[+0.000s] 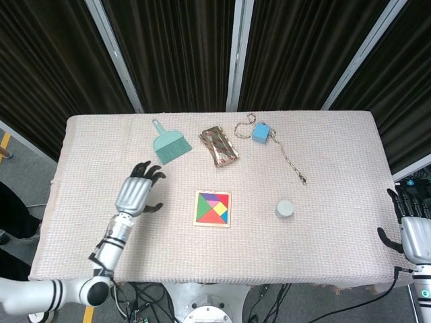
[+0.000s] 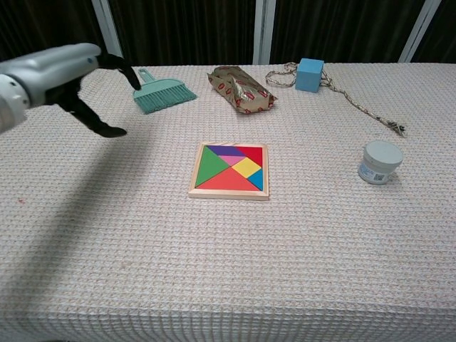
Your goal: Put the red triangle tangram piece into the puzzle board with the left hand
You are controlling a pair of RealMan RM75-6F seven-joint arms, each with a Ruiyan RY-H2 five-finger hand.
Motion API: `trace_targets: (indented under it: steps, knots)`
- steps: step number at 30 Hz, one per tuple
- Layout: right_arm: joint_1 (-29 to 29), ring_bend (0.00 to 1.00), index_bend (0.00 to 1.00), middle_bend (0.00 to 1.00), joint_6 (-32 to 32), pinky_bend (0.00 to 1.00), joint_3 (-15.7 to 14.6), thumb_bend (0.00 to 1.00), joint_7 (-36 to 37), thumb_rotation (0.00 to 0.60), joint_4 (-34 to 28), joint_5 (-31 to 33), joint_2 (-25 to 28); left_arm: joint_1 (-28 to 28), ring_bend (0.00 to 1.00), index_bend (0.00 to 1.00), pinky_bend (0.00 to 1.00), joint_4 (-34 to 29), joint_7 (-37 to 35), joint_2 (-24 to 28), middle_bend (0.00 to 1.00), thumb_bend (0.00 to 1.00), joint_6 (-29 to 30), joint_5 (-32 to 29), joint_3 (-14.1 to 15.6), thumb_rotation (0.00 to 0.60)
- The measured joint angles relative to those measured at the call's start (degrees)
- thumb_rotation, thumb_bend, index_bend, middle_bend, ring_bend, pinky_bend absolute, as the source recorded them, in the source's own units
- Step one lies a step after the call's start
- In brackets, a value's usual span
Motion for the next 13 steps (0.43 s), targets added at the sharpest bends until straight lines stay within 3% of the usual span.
trace_targets:
  steps: [3, 7, 13]
  knots:
    - [0.24, 0.0, 0.0, 0.0, 1.61, 0.0, -0.17, 0.22, -0.55, 0.6, -0.43, -2.48, -0.63, 4.58, 0.0, 0.16, 0.05, 0.13, -1.33, 6.18, 0.08, 0.15, 4.59, 8.74, 5.36, 0.6]
    - [0.63, 0.0, 0.0, 0.0, 1.82, 0.0, -0.75, 0.46, -3.77, 0.6, -2.17, -3.79, -0.9, 12.62, 0.0, 0.14, 0.0, 0.78, -6.54, 13.77, 0.03, 0.15, 10.29, 14.93, 11.48, 0.6]
    - [1.35, 0.0, 0.0, 0.0, -0.28, 0.0, -1.85, 0.46, -9.65, 0.6, -6.39, -3.87, -0.66, 20.56, 0.0, 0.11, 0.0, 3.79, -15.22, 17.99, 0.01, 0.15, 15.77, 18.5, 14.8, 0.6]
